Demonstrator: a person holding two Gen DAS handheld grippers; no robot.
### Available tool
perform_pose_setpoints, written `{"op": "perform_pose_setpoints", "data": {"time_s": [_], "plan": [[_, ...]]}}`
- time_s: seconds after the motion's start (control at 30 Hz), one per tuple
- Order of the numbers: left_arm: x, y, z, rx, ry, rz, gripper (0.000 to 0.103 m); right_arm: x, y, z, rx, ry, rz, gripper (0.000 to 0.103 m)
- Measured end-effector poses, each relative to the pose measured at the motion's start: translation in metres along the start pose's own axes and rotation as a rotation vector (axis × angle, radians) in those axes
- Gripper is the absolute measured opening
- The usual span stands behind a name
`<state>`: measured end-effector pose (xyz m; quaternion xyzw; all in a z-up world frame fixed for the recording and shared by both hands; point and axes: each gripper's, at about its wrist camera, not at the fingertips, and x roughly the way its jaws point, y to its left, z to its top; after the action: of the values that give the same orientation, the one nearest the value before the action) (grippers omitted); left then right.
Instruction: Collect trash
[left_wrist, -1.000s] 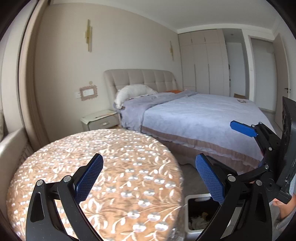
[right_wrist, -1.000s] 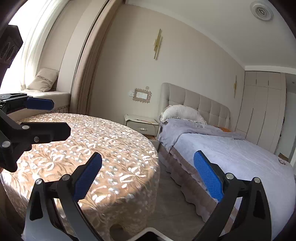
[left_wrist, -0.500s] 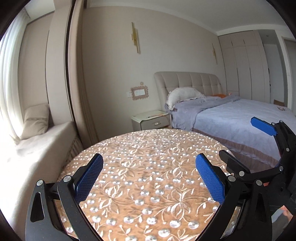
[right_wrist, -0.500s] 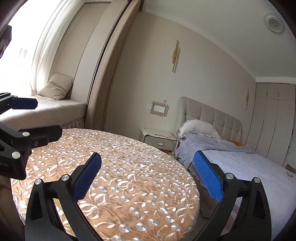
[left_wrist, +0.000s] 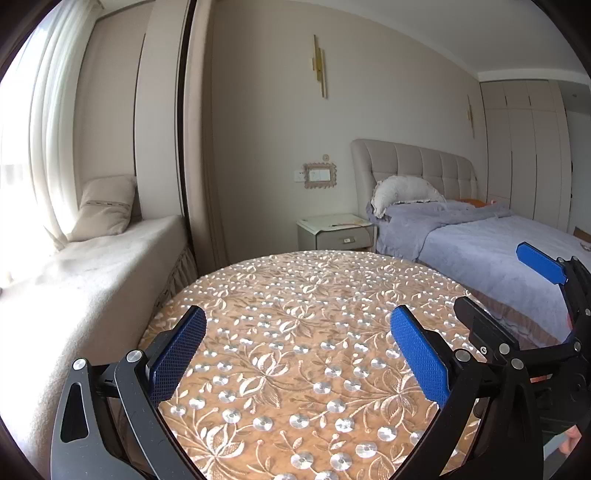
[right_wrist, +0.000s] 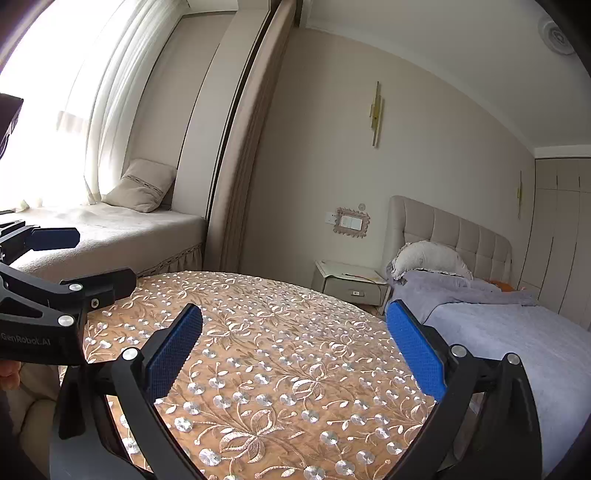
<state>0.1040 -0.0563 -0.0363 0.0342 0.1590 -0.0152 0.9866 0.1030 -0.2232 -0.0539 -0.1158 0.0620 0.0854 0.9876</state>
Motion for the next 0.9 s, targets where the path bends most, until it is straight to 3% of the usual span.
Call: {"op": "perform_pose_setpoints", "data": {"time_s": [0.77, 0.9], "plan": [[-0.0037, -0.001, 0.0045, 0.007, -0.016, -0.02, 0.098, -0.0037, 0.0014, 0.0003, -0.012, -0.023, 0.001, 0.099], [-0.0039, 0.0013, 0.0048, -0.004, -0.02, 0.003, 0.098, -0.0035, 0.0007, -0.001, -0.015, -0.023, -0.002, 0.099]]}}
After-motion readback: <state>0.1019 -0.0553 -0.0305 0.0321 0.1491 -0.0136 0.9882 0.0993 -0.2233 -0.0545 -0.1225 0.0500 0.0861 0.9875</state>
